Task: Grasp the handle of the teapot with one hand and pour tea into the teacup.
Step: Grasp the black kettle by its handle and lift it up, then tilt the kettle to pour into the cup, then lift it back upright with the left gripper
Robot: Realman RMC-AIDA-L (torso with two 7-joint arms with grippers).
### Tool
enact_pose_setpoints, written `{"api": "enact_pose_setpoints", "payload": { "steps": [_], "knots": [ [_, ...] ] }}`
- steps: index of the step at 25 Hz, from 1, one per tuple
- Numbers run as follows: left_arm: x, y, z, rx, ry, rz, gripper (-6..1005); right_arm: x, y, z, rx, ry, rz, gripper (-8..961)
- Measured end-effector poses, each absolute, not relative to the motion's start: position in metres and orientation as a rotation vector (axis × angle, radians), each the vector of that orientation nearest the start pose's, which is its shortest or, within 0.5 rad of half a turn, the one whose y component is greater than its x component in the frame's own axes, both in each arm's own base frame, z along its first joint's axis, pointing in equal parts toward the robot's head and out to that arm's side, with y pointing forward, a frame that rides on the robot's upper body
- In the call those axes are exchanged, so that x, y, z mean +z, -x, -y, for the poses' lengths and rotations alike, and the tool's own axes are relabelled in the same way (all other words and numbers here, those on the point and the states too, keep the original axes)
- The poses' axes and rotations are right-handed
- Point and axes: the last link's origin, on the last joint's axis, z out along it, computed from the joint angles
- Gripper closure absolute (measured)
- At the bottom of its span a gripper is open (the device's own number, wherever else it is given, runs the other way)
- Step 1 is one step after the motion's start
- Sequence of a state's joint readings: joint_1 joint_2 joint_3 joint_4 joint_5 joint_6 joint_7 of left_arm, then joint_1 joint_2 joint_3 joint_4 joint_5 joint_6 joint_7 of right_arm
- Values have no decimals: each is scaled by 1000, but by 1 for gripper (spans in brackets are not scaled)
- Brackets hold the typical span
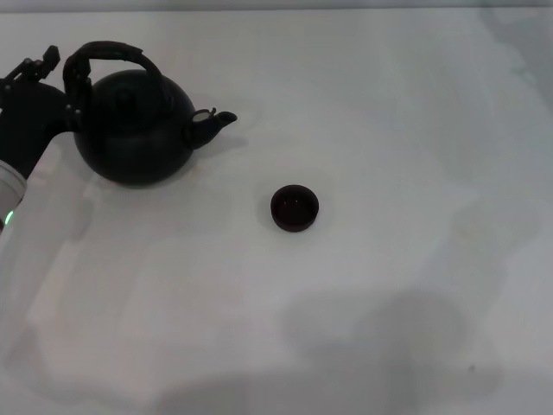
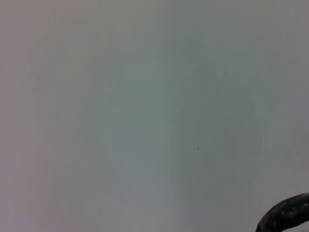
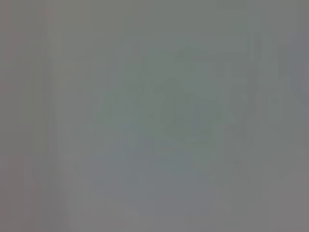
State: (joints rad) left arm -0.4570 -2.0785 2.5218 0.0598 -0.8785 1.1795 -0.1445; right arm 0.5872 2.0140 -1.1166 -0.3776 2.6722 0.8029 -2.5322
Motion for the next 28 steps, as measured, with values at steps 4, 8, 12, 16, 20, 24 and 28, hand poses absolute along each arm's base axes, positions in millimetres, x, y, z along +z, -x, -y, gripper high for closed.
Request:
{"api": "enact_pose_setpoints", "payload": {
  "steps": [4,8,12,16,20,24,28],
  "knots": [
    [-29,331,-322,-593,1805,424,609,64,-286,-435,778,1630,-586,119],
    [-29,330,-322,-594,1805,423,769,64,-286,-436,779,1631,-586,119],
    [-29,330,-322,-603,1801,429,890,62,-285,-435,779,1633,-588,119],
    [-28,323,-325,-638,1793,414,900,59,-287,-434,775,1636,-599,119],
    [-21,310,-333,-701,1786,346,907,56,-289,-433,769,1639,-612,119],
    [-18,298,-346,-702,1831,265,907,55,-290,-432,770,1639,-616,119],
    [-25,285,-353,-687,1930,169,907,54,-288,-433,775,1640,-614,118]
  ]
}}
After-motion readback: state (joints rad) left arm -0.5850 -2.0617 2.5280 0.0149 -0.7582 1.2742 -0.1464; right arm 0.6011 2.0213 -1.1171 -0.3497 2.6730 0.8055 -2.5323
